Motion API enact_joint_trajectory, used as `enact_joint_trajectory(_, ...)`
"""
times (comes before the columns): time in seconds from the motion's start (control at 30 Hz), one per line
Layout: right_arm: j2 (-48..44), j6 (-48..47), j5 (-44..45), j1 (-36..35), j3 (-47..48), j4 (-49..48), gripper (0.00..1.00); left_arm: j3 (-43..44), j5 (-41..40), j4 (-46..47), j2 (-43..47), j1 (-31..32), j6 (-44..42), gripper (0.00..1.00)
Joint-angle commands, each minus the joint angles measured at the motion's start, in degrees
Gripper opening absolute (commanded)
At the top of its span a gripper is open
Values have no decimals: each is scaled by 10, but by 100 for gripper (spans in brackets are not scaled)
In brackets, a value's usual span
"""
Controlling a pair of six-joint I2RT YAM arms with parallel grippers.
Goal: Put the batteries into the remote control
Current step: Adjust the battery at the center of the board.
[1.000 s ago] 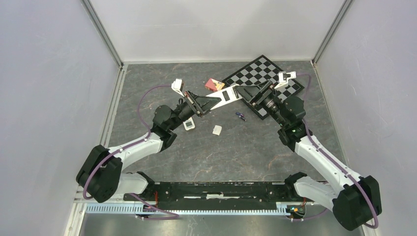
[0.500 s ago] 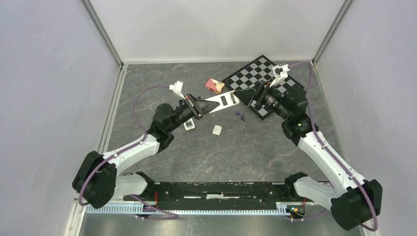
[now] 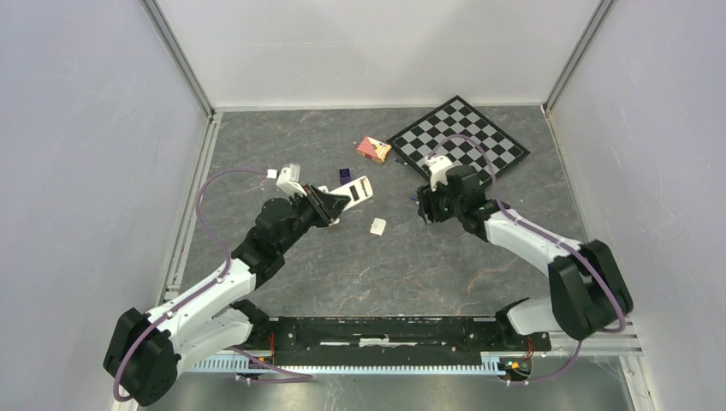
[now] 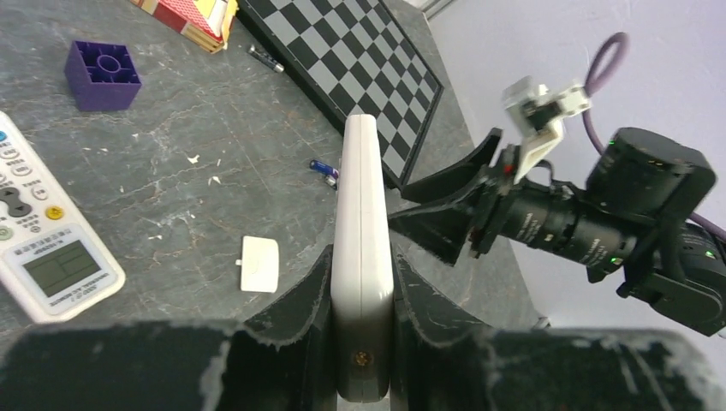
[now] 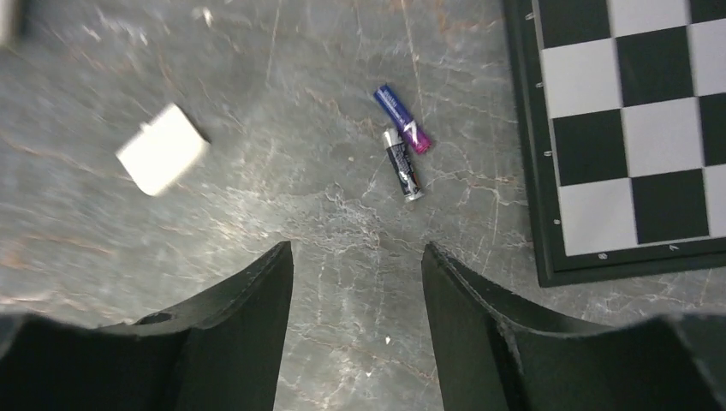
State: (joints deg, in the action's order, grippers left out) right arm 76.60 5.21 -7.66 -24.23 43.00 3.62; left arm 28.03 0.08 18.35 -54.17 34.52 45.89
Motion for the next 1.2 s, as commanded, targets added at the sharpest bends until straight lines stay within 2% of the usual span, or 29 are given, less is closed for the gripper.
enact_joint_trajectory(0.0,58,-112,70,-25,26,-21,64,4,-24,-10,18,-2,-54,2)
enact_joint_trajectory(0.1,109,-122,95,-25,60,-3,66,7,-15,-10,17,-1,-61,2)
enact_joint_trajectory(0.37,173,-134,78,-21,99,-4,64,21,-3,-3,4,-2,-70,2)
enact_joint_trajectory(0.47,197,-118,7,6,118,11,63,27,-3,-3,0,-3,-72,2)
enact_joint_trajectory(0.57,225,-98,-61,36,147,46,58,30,-3,-2,-1,-4,-76,2)
enact_joint_trajectory(0.73,233,-121,-95,37,153,55,50,33,17,2,-3,-9,-75,2)
enact_joint_trajectory(0.9,261,-136,-139,37,173,74,50,33,27,6,-5,-13,-70,2)
enact_joint_trajectory(1.17,299,-132,-155,38,198,80,52,29,34,5,4,-18,-65,2)
